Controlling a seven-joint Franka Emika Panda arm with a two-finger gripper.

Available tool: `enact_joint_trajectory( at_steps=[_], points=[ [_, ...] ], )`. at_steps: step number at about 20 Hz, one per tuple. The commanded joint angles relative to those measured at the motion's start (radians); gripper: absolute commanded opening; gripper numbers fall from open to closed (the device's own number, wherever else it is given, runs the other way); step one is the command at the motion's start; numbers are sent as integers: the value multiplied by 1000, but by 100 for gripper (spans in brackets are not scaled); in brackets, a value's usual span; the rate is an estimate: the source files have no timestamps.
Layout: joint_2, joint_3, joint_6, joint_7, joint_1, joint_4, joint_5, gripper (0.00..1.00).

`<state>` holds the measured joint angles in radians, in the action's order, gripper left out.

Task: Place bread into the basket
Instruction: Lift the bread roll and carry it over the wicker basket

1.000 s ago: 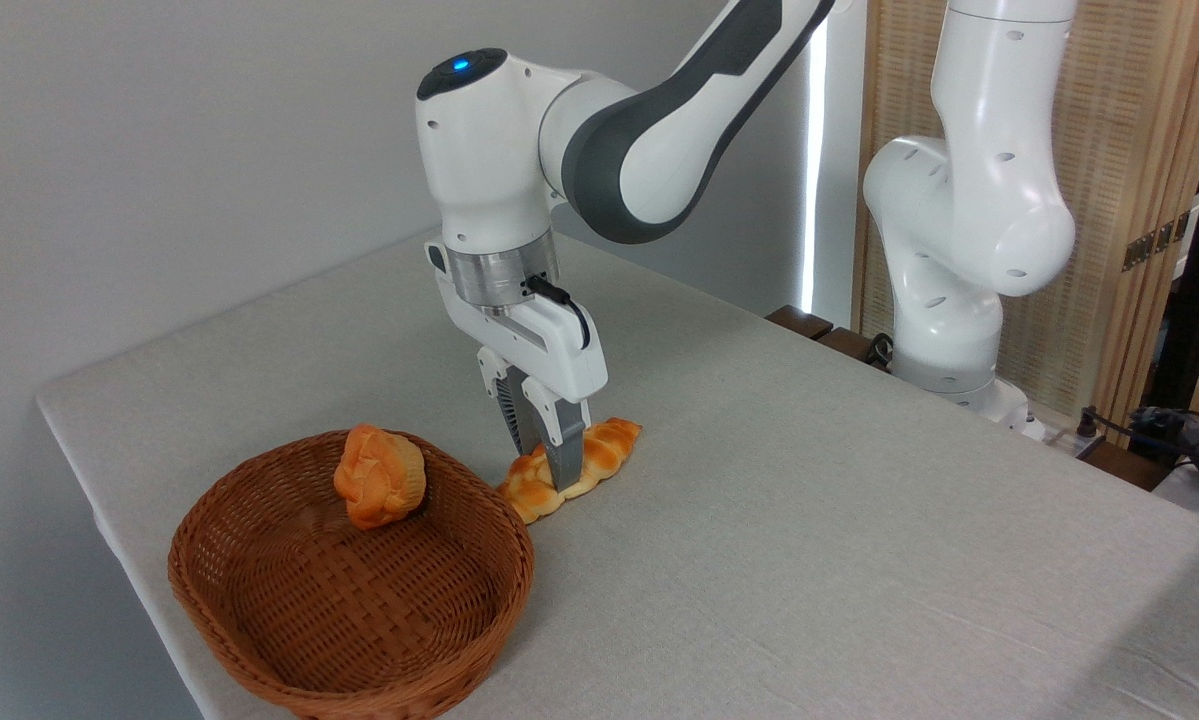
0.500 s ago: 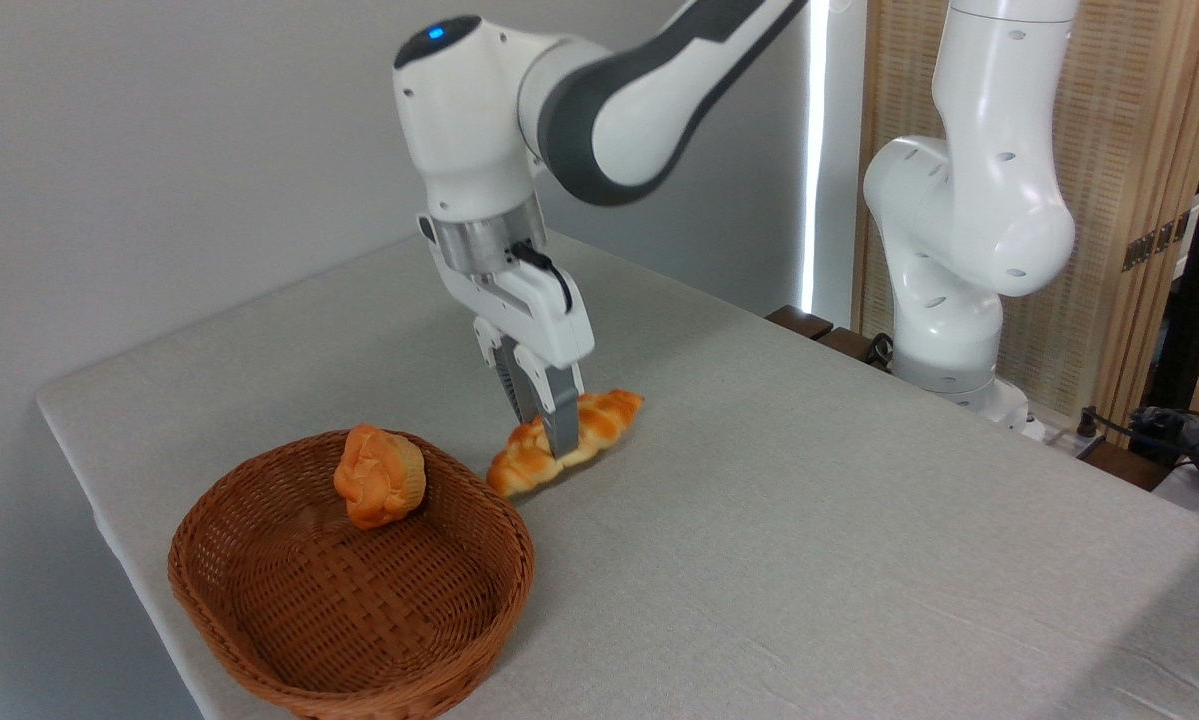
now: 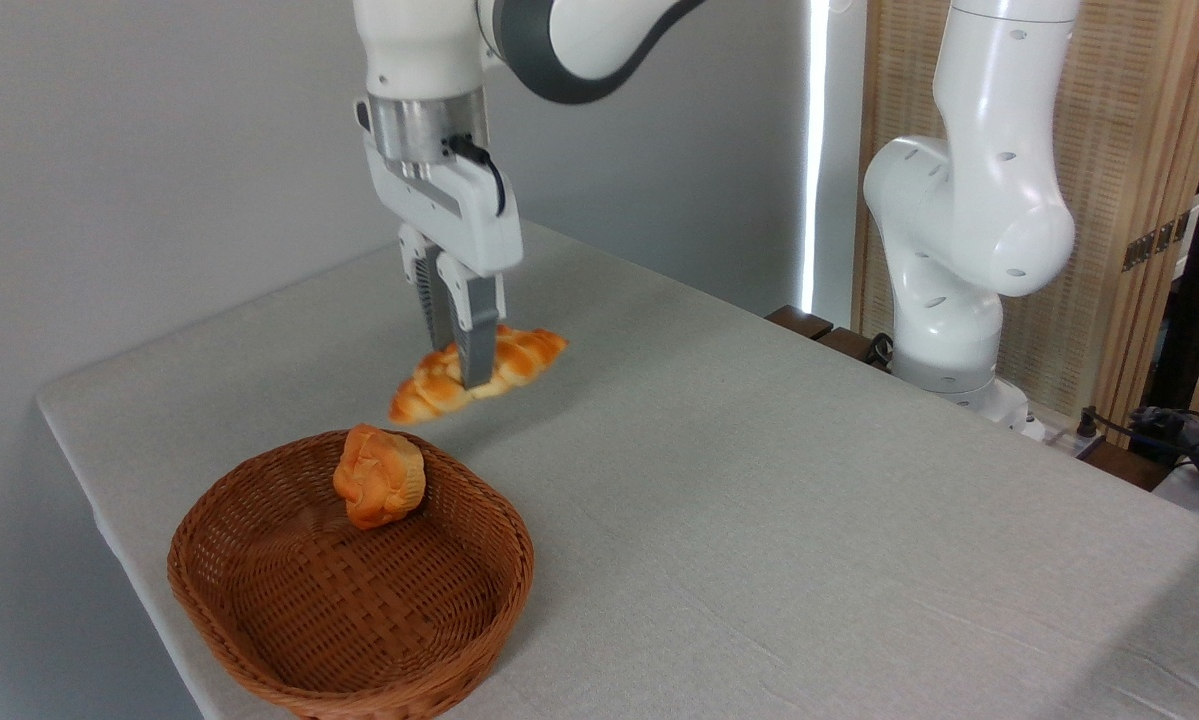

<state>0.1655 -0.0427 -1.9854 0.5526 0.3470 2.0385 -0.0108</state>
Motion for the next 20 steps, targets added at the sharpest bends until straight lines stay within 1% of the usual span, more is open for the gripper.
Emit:
enact_joint_trajectory(
  at_steps=[1,4,8,10,12,15,17,20],
  points=[
    [0,-9,13,13,-2,-26,-20,48],
    [-10,-13,-7,12,-6,-47,-38,48],
    [-44,-42,-136,10,-13,-54,-40,48],
    [-63,-43,-191,13,-13,-54,-25,48],
    [-81,-55,-252,12,-14,-54,-23,47],
    [-96,-77,-302,12,-16,-54,-21,48],
    [-119,-77,-361,13,-16,-54,-23,48],
    [-149,-103,-449,13,-17,-54,-20,50]
  ],
)
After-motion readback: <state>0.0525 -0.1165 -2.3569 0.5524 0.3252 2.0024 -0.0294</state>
